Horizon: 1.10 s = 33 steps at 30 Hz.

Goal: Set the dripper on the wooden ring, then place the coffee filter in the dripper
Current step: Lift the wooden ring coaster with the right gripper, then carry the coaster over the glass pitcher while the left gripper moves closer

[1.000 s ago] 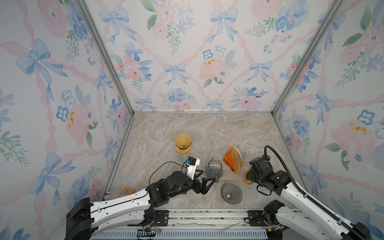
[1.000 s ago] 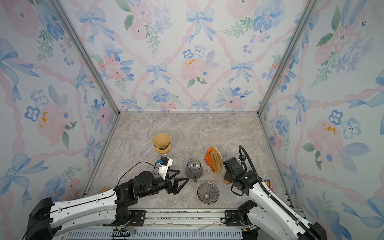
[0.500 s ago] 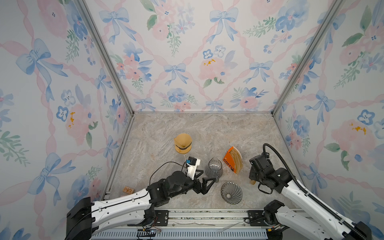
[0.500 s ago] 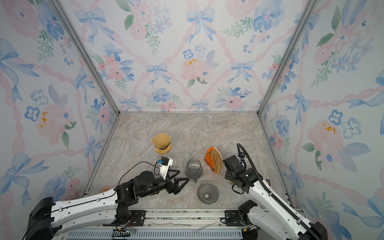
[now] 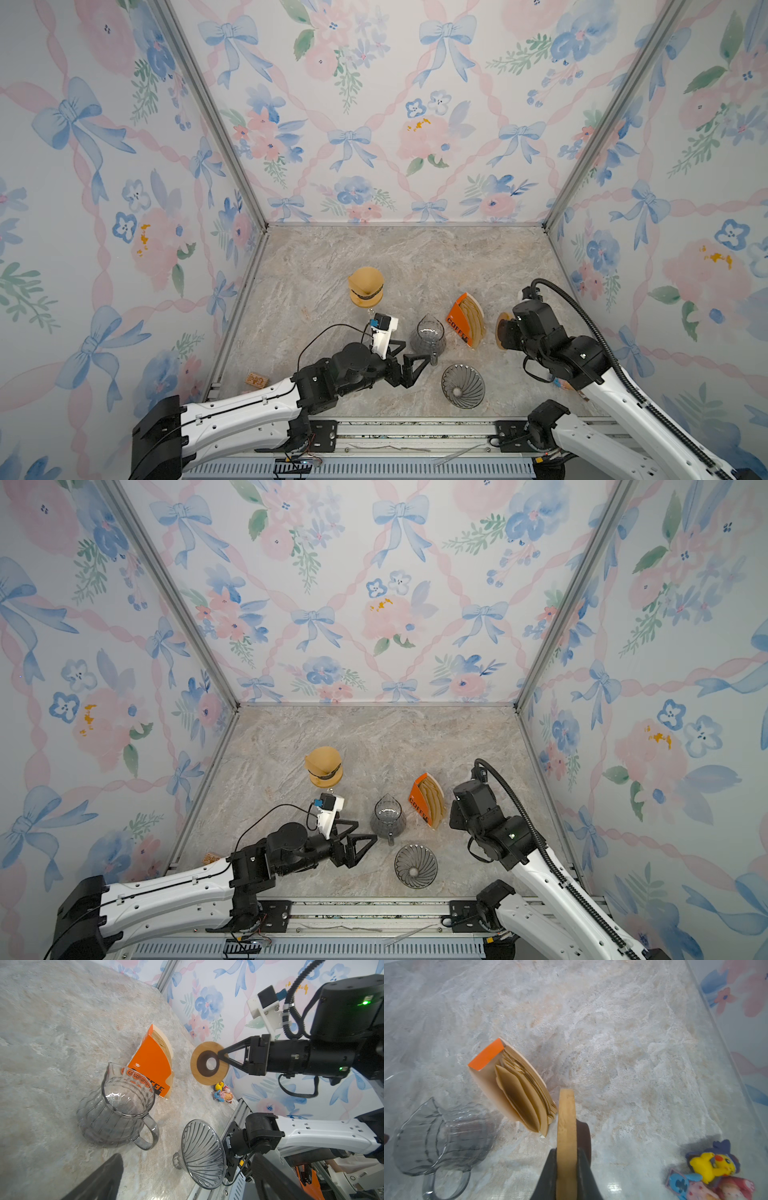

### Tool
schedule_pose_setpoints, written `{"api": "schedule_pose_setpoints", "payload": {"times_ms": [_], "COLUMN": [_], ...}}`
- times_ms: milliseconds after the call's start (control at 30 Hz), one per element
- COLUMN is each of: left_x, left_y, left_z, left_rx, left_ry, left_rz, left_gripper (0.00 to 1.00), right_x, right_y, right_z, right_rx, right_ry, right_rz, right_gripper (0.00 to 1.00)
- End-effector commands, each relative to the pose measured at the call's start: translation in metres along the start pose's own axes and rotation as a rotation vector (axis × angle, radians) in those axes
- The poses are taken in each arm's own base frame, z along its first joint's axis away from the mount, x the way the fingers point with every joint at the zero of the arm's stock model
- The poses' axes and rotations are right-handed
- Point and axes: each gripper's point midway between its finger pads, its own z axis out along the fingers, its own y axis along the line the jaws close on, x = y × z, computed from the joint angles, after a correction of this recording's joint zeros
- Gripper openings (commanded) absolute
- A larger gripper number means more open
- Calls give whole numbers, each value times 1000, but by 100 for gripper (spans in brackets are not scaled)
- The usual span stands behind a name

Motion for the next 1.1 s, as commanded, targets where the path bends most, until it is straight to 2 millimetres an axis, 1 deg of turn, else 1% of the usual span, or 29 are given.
{"api": "schedule_pose_setpoints", "payload": {"times_ms": [0, 233, 367, 467, 600, 767, 1067], "left_x": [-10, -21, -26, -29, -34, -35, -43], "left_y": [1, 5, 16, 21, 23, 27, 29], "left_z": [-2, -7, -8, -4, 3, 15, 27], "left_rx": [-42, -114, -167, -176, -190, -214, -205], "left_ry": [-9, -10, -15, -4, 0, 15, -18], "left_rz": [-17, 2, -12, -42, -61, -82, -115], "left_gripper": [98, 98, 98, 98, 98, 98, 98], "right_x": [-14, -22, -24, -24, -24, -22, -9], "right_y": [28, 71, 96, 108, 121, 137, 150], "right_z": [-17, -35, -38, -37, -37, -34, -15], "right_rx": [-156, -429, -577, -652, -744, -846, -909], "right_ry": [-38, -66, -70, -66, -68, -42, 35], "right_rz": [-36, 48, 89, 140, 203, 276, 372], "right_gripper": [8, 8, 8, 8, 7, 7, 7]}}
